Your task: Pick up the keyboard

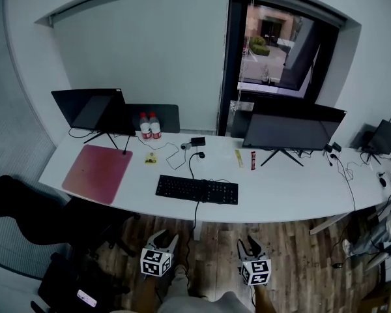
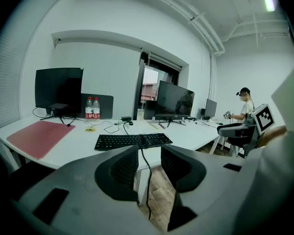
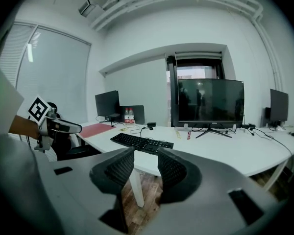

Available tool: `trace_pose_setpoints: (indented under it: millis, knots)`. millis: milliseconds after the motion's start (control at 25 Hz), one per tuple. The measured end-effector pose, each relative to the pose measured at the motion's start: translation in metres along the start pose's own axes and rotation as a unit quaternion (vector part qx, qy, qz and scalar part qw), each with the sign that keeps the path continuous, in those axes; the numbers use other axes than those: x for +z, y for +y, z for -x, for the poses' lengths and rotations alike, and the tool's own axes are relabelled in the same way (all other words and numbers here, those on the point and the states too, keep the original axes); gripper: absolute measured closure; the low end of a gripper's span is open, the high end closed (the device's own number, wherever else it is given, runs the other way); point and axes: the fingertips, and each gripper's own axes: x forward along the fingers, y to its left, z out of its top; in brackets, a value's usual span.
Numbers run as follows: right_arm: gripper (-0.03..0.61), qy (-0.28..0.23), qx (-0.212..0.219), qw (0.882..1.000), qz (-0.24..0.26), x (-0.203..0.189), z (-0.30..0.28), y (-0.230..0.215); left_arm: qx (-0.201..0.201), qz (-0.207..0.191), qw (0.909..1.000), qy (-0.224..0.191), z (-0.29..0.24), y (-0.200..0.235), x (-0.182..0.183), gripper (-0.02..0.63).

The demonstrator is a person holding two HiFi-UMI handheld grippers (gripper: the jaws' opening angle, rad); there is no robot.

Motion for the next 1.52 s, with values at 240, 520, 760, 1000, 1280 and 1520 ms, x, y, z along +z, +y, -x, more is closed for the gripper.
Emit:
trace_pose_setpoints:
  millis: [240,520,760,1000,1280,1520]
  knots:
    - [0.431,0.0,-0.015,1.0,-0.001,0.022,-0.042,0.001,-0.008,-0.001,1.0,-0.004,-0.031,0.041,0.023,0.476]
    - [0.431,0.0,-0.034,0.999,-0.001,0.043,-0.082,0.005,-0.026,-0.001,0.9996,-0.006,-0.064,0.081,0.043,0.476]
    - [0.431,0.003,-0.058,0.998,-0.007,0.056,-0.111,0.007,-0.048,-0.004,0.9989,-0.003,-0.092,0.109,0.057,0.476]
    - [0.433,0.013,-0.075,0.997,-0.004,0.063,-0.131,0.017,-0.066,-0.004,0.9978,0.0,-0.11,0.135,0.062,0.476]
    - [0.433,0.018,-0.092,0.996,-0.004,0.06,-0.137,0.022,-0.082,-0.005,0.9966,0.009,-0.12,0.147,0.057,0.476]
    - [0.433,0.024,-0.099,0.995,-0.007,0.058,-0.135,0.019,-0.091,-0.005,0.9957,0.02,-0.124,0.147,0.051,0.476]
